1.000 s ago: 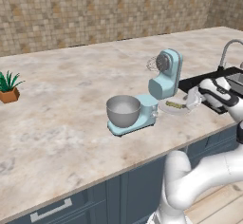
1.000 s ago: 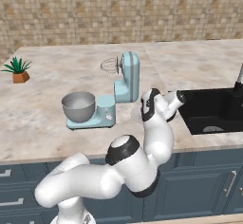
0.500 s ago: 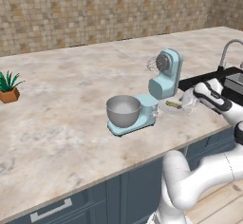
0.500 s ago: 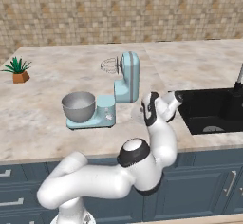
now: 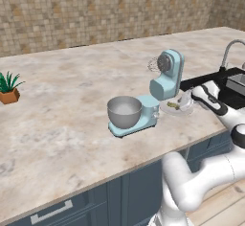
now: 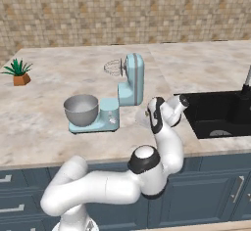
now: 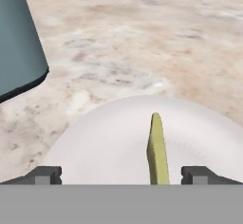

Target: Add butter and sugar cubes to the stand mixer bowl and then turn on the stand mixer to begin making frosting.

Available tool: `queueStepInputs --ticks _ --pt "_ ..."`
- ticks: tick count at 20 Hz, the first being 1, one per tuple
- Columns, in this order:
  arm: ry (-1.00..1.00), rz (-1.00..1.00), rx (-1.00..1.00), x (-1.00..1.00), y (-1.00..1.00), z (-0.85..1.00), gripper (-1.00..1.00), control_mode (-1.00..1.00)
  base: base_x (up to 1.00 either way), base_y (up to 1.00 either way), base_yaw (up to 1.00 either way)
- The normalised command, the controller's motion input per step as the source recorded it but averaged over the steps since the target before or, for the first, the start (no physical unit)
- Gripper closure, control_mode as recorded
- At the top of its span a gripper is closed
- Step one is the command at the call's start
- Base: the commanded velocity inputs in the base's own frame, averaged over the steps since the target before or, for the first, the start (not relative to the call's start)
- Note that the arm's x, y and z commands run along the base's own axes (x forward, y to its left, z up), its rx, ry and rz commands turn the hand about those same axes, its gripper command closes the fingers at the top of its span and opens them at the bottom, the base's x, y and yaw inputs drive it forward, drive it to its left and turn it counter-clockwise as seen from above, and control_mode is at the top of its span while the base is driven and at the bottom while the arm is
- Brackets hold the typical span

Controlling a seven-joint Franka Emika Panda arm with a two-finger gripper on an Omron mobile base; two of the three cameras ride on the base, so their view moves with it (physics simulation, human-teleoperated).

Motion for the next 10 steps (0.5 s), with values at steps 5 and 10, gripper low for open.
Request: queueStepInputs --ticks 5,10 --pt "0.00 0.00 0.00 0.31 -0.09 -0.20 -1.00 -1.00 0.00 0.00 0.00" --pt "0.00 0.00 0.00 0.25 -0.17 -0.19 -1.00 -1.00 0.00 0.00 0.00"
